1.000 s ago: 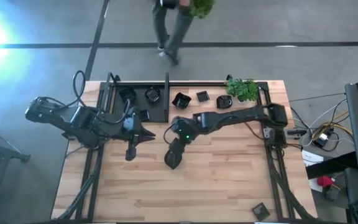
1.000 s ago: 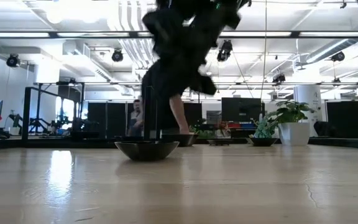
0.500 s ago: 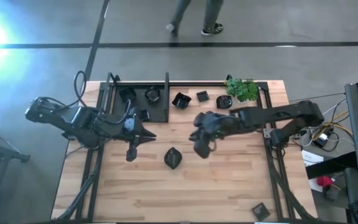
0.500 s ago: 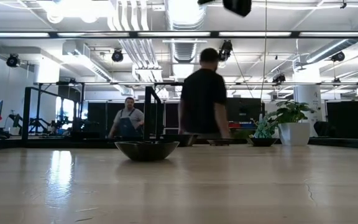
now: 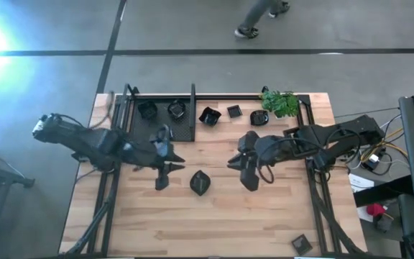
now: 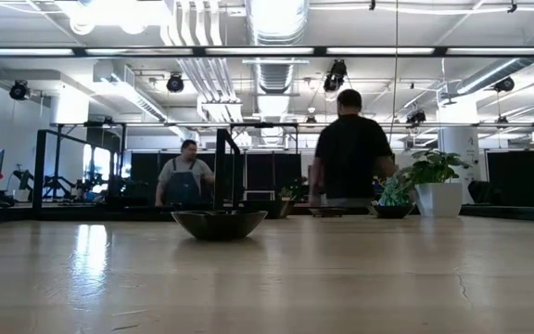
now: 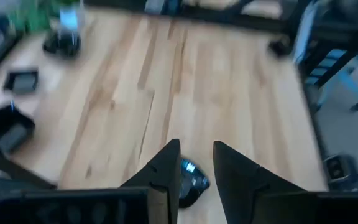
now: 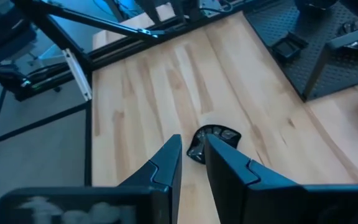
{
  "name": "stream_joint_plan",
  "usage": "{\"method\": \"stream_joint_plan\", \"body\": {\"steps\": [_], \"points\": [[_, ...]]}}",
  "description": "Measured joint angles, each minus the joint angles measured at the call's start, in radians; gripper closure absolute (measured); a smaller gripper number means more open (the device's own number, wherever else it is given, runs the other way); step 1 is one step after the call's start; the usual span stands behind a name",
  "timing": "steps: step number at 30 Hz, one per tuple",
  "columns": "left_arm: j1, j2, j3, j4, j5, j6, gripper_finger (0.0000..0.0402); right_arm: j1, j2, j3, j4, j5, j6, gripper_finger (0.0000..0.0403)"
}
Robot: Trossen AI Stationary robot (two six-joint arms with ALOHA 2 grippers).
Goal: Pick & Place Mini shaped plates
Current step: Stack the black leaf shaped plate on top of the black leaf shaped plates on the shelf
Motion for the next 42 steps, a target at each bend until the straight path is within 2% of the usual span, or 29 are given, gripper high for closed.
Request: {"method": "stream_joint_plan", "body": {"steps": [8, 17, 29, 36, 42], "points": [[-0.001, 0.152, -0.091, 0.01, 0.015, -0.043, 0.0312, 0.033, -0.058, 0.0, -0.018, -0.002, -0.007, 0.0335], [-0.001, 0.308, -0.136, 0.101, 0.016, -0.069, 0.0312, 0.052, -0.11, 0.0, -0.021, -0.002, -0.027, 0.0335], [0.042, 0.472, -0.137, 0.154, 0.009, -0.54, 0.0312, 0.057, -0.132, 0.0, -0.024, -0.007, -0.082, 0.0335], [0.106, 0.521, -0.137, 0.156, 0.0, -0.695, 0.0312, 0.058, -0.133, 0.0, -0.03, -0.007, -0.086, 0.0335], [0.146, 0.54, -0.137, 0.17, 0.044, -0.689, 0.0312, 0.058, -0.133, 0.0, -0.042, -0.007, -0.084, 0.0335]]}}
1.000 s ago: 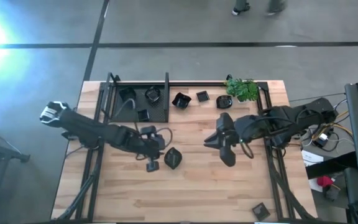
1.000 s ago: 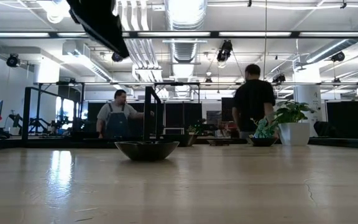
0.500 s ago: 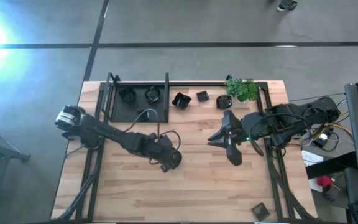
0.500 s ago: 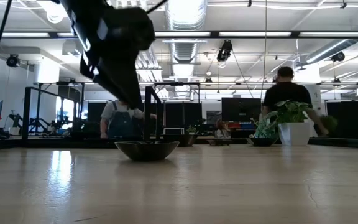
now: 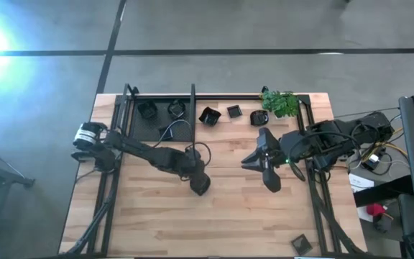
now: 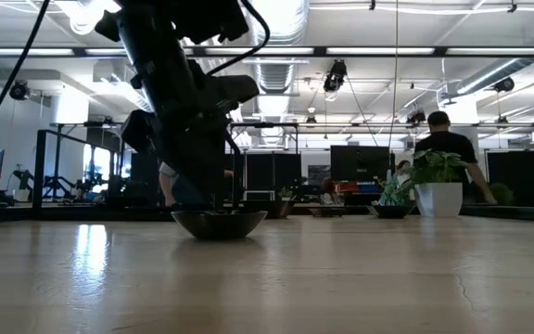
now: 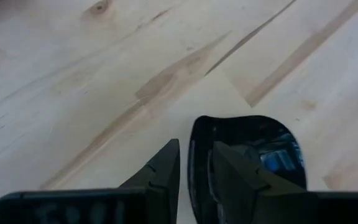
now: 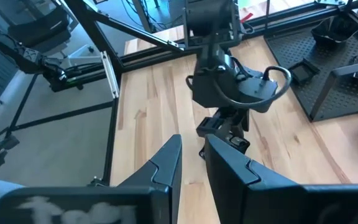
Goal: Pick & Place Mini shaped plates
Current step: Stack the black leaf shaped plate on top of the black leaf shaped plates on the shelf
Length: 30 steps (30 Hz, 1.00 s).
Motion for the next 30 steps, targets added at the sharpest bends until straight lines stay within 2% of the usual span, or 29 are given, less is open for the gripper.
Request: {"method": "stream_joint_plan", "body": {"steps": [21, 24, 27, 30], "points": [[-0.001, 0.08, 0.0, 0.087, 0.04, 0.054, 0.0315, 0.0, 0.0, -0.001, -0.002, 0.0, 0.01, 0.0335], [0.0, 0.08, 0.0, 0.085, 0.08, 0.057, 0.0338, 0.0, 0.0, -0.001, -0.002, 0.0, 0.01, 0.0335], [0.0, 0.08, 0.0, 0.079, 0.095, 0.078, 0.0383, 0.0, 0.0, -0.001, -0.002, 0.0, 0.01, 0.0335], [0.001, 0.079, 0.0, 0.082, 0.1, 0.081, 0.0396, 0.0, 0.0, -0.001, -0.002, 0.001, 0.01, 0.0335]]}}
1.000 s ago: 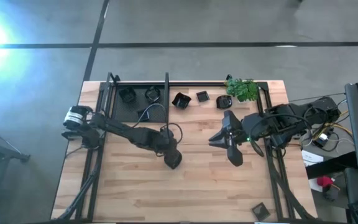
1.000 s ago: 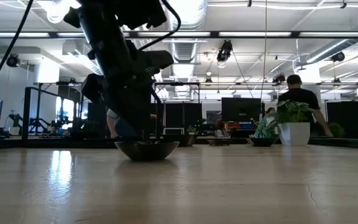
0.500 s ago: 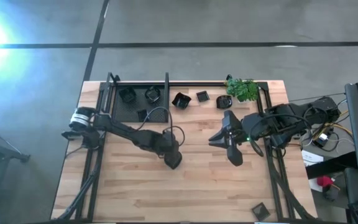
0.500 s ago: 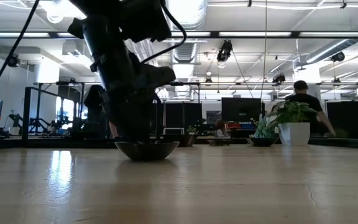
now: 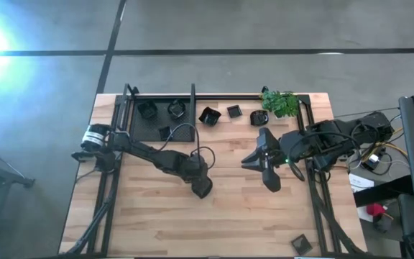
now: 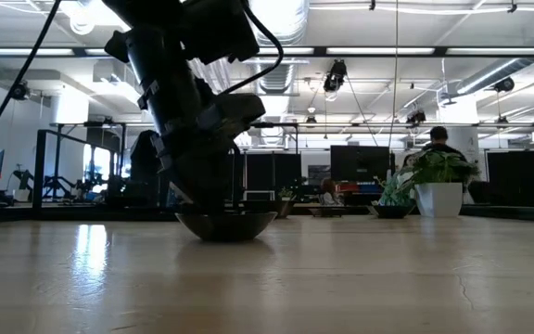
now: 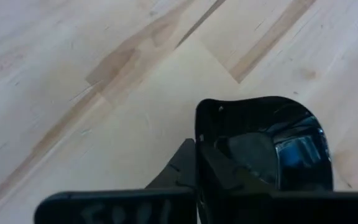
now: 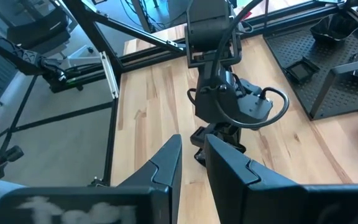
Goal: Pick & Place Mini shaped plates
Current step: Stack the black leaf shaped plate on top of the black leaf shaped plates on the shelf
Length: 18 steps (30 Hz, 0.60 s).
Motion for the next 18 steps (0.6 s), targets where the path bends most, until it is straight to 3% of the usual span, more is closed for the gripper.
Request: {"method": "stream_joint_plan", "body": {"steps": [10, 18], "points": [[0.004, -0.096, 0.0, -0.025, 0.01, 0.008, 0.0401, 0.0, 0.0, 0.0, 0.0, 0.0, 0.0, 0.0335], [0.011, -0.274, 0.0, -0.119, 0.01, 0.009, 0.0401, 0.0, 0.0, 0.0, 0.0, 0.0, 0.0, 0.0335]]}}
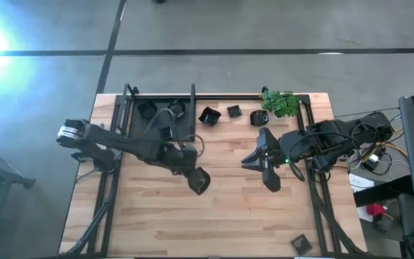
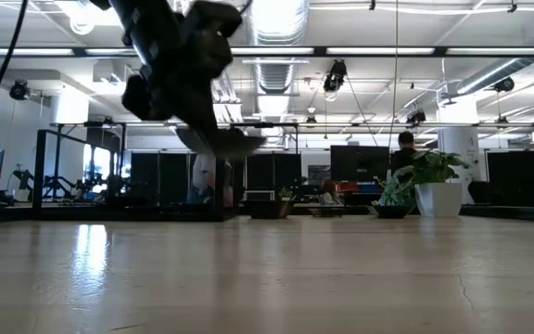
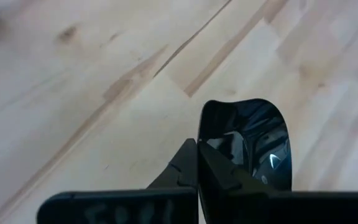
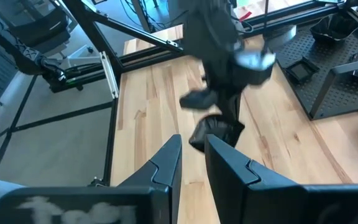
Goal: Pick & Place Mini shaped plates
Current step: Stack the black leaf shaped plate on top of the black leaf shaped plates on the shelf
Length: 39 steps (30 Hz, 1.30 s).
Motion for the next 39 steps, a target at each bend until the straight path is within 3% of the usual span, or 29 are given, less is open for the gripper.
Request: {"method": "stream_joint_plan", "body": {"steps": [8, 18, 39], "points": [[0.052, -0.215, 0.0, -0.157, 0.0, -0.006, 0.0401, 0.0, 0.0, 0.0, 0.0, 0.002, 0.0, 0.0335], [0.216, -0.401, 0.0, -0.295, -0.009, 0.047, 0.0401, 0.0, 0.0, 0.0, 0.0, 0.003, 0.0, 0.0335], [0.725, -0.383, 0.0, -0.307, 0.093, 0.357, 0.0401, 0.0, 0.0, 0.0, 0.001, 0.003, 0.0, 0.0335]]}}
